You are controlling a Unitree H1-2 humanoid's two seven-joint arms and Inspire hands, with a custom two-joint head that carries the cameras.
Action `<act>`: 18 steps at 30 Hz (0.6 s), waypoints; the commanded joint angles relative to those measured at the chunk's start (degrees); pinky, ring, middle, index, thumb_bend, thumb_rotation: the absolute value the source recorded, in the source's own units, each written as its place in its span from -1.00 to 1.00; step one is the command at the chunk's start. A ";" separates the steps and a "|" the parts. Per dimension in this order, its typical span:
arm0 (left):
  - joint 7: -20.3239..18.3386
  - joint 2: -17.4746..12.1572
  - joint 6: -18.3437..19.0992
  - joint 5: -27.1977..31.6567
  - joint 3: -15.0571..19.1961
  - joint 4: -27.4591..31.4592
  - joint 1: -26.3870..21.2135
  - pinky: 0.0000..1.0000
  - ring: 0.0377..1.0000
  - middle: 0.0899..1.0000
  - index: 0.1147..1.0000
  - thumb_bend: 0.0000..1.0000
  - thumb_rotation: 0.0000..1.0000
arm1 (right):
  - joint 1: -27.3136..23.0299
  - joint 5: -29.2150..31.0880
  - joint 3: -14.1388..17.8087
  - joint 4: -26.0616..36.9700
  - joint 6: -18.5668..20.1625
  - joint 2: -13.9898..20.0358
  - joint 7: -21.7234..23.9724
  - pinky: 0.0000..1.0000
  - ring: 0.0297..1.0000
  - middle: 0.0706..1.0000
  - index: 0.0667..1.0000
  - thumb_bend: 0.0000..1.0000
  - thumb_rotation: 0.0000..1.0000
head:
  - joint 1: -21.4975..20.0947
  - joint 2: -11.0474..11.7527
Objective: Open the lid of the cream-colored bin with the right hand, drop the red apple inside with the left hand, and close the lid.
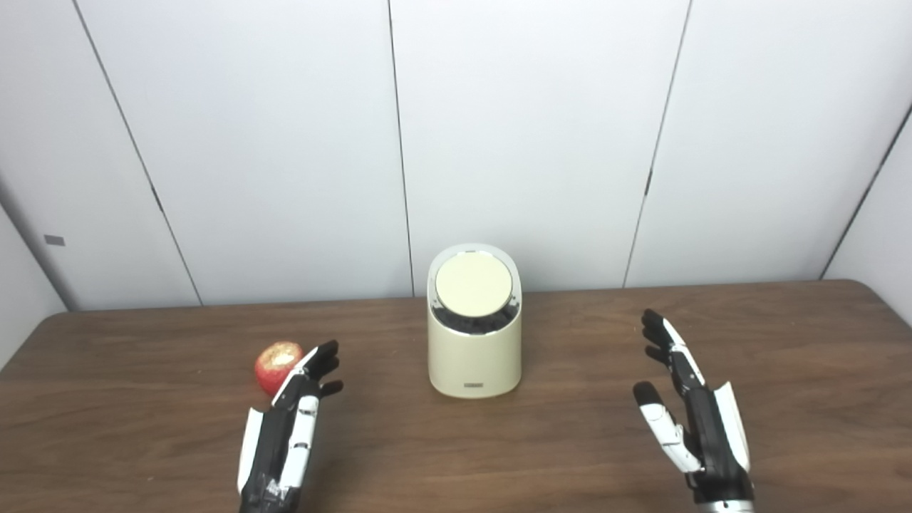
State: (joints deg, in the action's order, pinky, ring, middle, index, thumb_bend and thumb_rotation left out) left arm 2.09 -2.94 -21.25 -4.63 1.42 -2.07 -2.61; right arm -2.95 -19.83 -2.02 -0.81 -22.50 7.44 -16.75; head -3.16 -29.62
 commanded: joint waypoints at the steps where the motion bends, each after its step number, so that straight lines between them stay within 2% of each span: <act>1: 0.84 -0.10 -2.34 -0.61 0.34 -0.18 -0.90 0.53 0.68 0.70 0.65 -0.42 0.76 | 1.85 -1.66 0.26 -5.69 -3.28 -0.27 -1.29 0.61 0.72 0.75 0.76 -0.16 0.75 | 0.00 0.01; 5: 1.13 0.27 -3.50 -0.57 0.50 -0.03 -0.90 0.51 0.65 0.68 0.63 -0.34 0.60 | 1.70 -1.30 0.44 -6.50 -3.95 -0.29 -1.92 0.56 0.68 0.72 0.74 -0.12 0.70 | 0.07 0.33; 9: 2.24 0.65 -4.79 -2.16 0.90 0.36 -0.81 0.48 0.63 0.65 0.60 -0.34 0.47 | 1.65 -1.42 0.39 -7.08 -4.25 -0.28 -2.86 0.53 0.66 0.70 0.72 -0.14 0.65 | -0.18 0.57; 14: 2.69 0.43 -5.33 -2.62 0.90 0.99 -0.91 0.46 0.60 0.62 0.58 -0.10 0.25 | 1.32 -1.15 -0.89 -7.59 -4.42 0.38 -5.10 0.50 0.62 0.66 0.70 -0.23 0.58 | -0.20 1.05; 17: 2.57 0.42 -5.17 -1.82 0.94 0.83 -1.39 0.45 0.58 0.60 0.56 -0.06 0.17 | 1.28 -0.82 -0.09 -5.35 -3.07 -0.58 -4.16 0.50 0.63 0.67 0.71 -0.07 0.60 | -0.30 1.46; 18: 2.54 0.40 -5.10 -1.69 0.99 0.62 -1.59 0.44 0.58 0.59 0.56 -0.06 0.14 | 1.15 -0.97 0.08 -4.52 -2.36 -0.90 -3.94 0.47 0.61 0.66 0.70 -0.01 0.53 | -0.37 1.74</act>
State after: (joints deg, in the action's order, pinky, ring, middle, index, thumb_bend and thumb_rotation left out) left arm 4.11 -2.34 -23.85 -6.63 2.24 -2.12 -2.55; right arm -3.61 -19.46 -2.07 -1.55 -24.22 7.26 -20.65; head -3.51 -27.86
